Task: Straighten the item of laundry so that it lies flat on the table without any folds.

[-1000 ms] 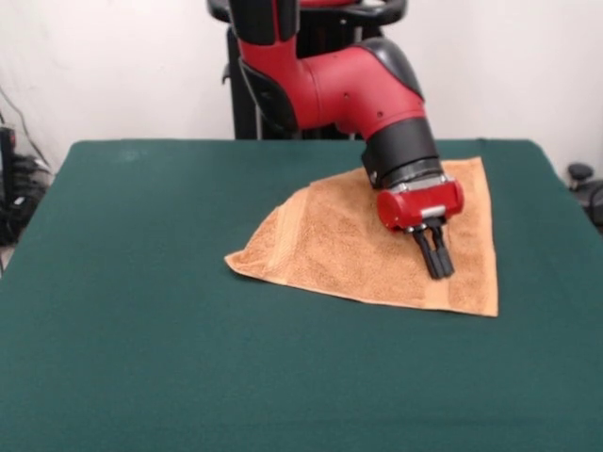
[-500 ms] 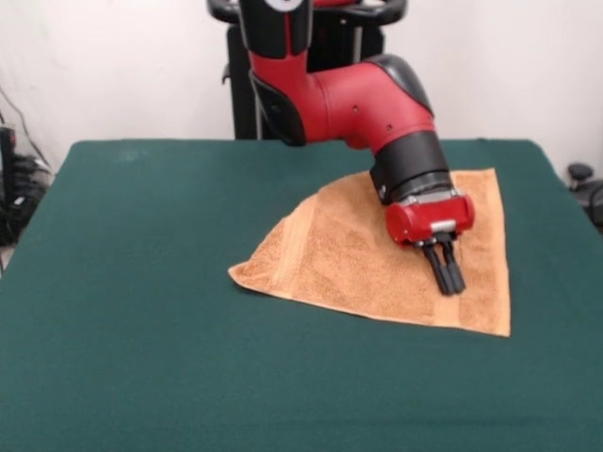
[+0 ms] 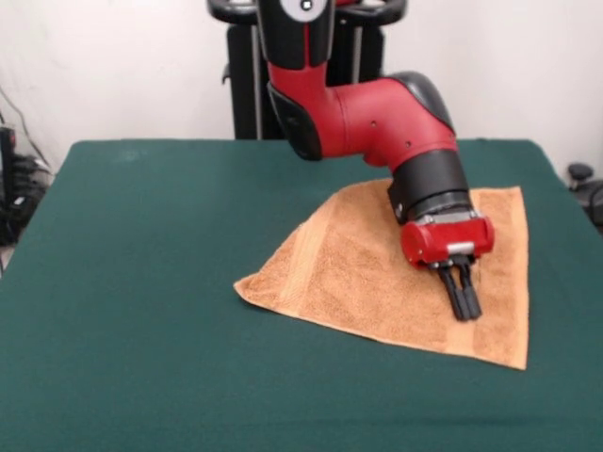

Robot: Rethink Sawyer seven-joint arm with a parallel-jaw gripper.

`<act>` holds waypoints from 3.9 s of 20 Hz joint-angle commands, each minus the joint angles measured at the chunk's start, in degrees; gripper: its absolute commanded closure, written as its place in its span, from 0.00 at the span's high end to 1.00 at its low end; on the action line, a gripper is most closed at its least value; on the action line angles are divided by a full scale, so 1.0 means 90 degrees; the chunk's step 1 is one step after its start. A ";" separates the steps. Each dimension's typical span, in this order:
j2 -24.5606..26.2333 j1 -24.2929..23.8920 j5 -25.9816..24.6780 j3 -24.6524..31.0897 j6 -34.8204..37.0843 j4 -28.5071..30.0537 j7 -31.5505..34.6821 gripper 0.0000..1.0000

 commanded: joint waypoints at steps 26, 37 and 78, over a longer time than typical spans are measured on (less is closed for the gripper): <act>0.0859 0.0479 0.1235 0.0082 0.0494 -0.1452 0.0799 0.00; 0.0874 0.0502 0.1374 0.0123 0.0190 -0.1484 0.0858 0.00; 0.1152 0.0713 0.2122 0.0222 -0.0867 -0.1753 0.0917 0.00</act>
